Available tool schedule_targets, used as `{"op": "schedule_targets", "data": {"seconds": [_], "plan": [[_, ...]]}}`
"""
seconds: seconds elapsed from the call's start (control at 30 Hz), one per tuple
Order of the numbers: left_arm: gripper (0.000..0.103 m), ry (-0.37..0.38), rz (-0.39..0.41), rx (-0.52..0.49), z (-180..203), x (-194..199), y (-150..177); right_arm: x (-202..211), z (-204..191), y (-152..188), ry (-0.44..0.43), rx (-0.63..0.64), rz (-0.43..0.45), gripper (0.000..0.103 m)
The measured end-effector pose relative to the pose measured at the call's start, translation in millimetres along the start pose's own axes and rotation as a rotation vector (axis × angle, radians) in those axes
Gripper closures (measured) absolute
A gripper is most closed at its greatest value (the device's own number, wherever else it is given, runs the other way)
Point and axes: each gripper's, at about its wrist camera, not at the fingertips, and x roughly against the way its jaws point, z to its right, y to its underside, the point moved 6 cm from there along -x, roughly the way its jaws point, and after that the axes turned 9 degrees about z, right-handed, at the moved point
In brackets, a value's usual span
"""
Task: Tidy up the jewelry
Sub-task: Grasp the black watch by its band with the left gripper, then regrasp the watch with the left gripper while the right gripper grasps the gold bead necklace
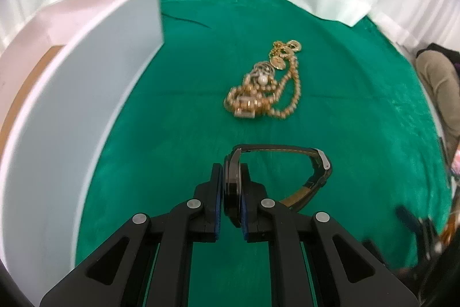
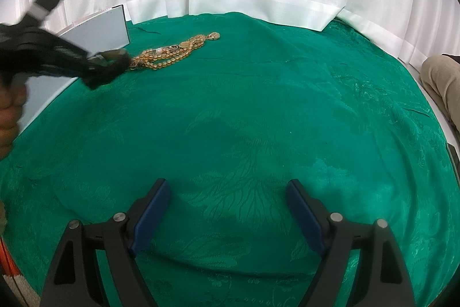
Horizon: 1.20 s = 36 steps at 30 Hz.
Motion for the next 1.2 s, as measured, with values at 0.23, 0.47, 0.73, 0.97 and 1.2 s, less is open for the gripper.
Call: {"op": "schedule_targets", "data": {"seconds": [0.23,0.47,0.73,0.97,1.2], "plan": [[0.094,0.002,-0.001,0.025,-19.4,52.0,33.9,-0.1,0.3,0.1,0.0,0.0,0.0,0.018],[0.094,-0.016,-0.017,0.069,-33.8,53.8,65.4,0.0,0.7,0.4,0.0,0.0,0.0,0.018],[0.088,-0.029,-0.002,0.07,-38.2,46.7,77.3,0.4,1.5,0.2,-0.001,0.0,0.001,0.018],[0.053,-0.048,0.037,0.079,-42.6,44.8,79.9,0.5,1.8,0.5,-0.001,0.0,0.001,0.018],[0.054,-0.066,0.038,0.063,-43.0,35.6,82.9,0.0,2.3,-0.8,-0.012,0.003,-0.026,0.018]]}}
